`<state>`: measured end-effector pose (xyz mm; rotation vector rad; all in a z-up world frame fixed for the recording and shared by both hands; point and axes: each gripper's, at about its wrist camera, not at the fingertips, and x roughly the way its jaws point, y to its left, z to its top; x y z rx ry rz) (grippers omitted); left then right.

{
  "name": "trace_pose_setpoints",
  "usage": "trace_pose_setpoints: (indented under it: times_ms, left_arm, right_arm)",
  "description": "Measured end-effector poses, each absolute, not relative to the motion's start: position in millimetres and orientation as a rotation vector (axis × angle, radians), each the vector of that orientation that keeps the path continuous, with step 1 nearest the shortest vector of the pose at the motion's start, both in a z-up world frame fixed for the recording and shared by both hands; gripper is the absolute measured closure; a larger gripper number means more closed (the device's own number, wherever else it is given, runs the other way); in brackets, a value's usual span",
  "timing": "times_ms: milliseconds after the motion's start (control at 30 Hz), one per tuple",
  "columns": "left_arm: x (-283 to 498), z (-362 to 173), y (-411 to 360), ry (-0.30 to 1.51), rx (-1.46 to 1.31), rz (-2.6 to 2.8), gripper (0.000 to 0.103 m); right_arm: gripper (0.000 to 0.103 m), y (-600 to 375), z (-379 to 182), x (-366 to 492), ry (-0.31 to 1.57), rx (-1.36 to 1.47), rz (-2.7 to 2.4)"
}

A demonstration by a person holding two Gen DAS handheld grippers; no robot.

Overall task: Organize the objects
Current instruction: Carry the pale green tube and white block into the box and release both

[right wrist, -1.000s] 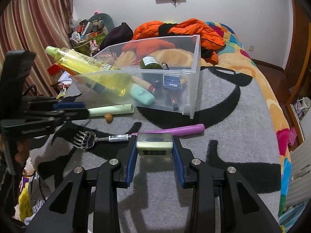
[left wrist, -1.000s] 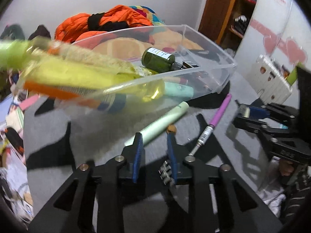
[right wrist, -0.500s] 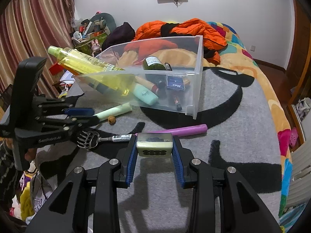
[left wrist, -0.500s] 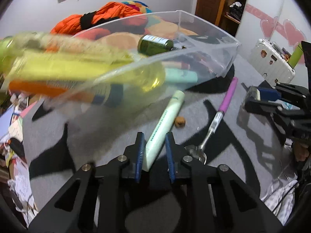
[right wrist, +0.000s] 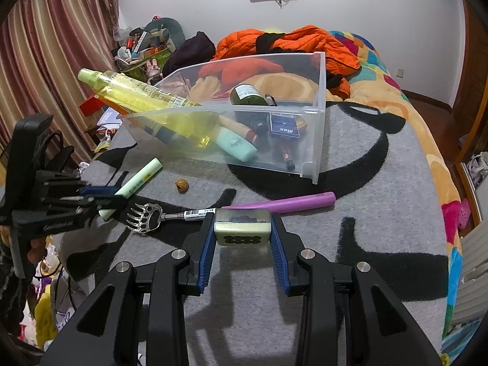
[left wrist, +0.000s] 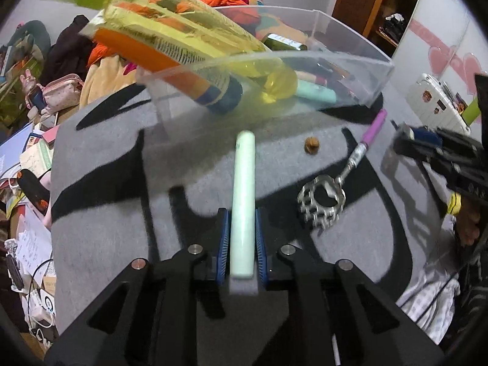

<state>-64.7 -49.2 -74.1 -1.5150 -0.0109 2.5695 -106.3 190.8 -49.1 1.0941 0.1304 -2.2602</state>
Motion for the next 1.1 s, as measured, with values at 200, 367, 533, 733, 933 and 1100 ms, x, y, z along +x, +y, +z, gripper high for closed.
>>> trace_pose_setpoints:
  times_ms: [200, 367, 533, 733, 933, 1100]
  left_arm:
    - [-84, -77, -43, 0.028, -1.486, 2.6, 0.088]
    - [-70, -73, -40, 0.033, -1.445, 2.655, 0.088]
    - [-52, -49, -42, -0.032, -1.338, 2.699, 0.088]
    - [-43, -13, -39, -0.066, -1.187, 2.739, 0.088]
    - [-49, 16, -31, -0.093, -1.056, 2.767, 0.088]
    - [-57, 33, -31, -0.152, -0.978, 2.775, 0.088]
  right_arm:
    - [0.072, 191, -45, -104, 0.142, 1.082, -2.268]
    - [0.072, 188, -37, -104, 0.153, 1.053, -2.277]
    - [0.072, 181, -26, -106, 0.171, 1.016, -2.285]
    - [0.072, 172, -6, -110, 0.19, 0.931, -2.309]
    - [0.072, 166, 12, -118, 0.209, 0.864, -2.329]
    - [0.072, 161, 25, -127, 0.22, 0.815, -2.348]
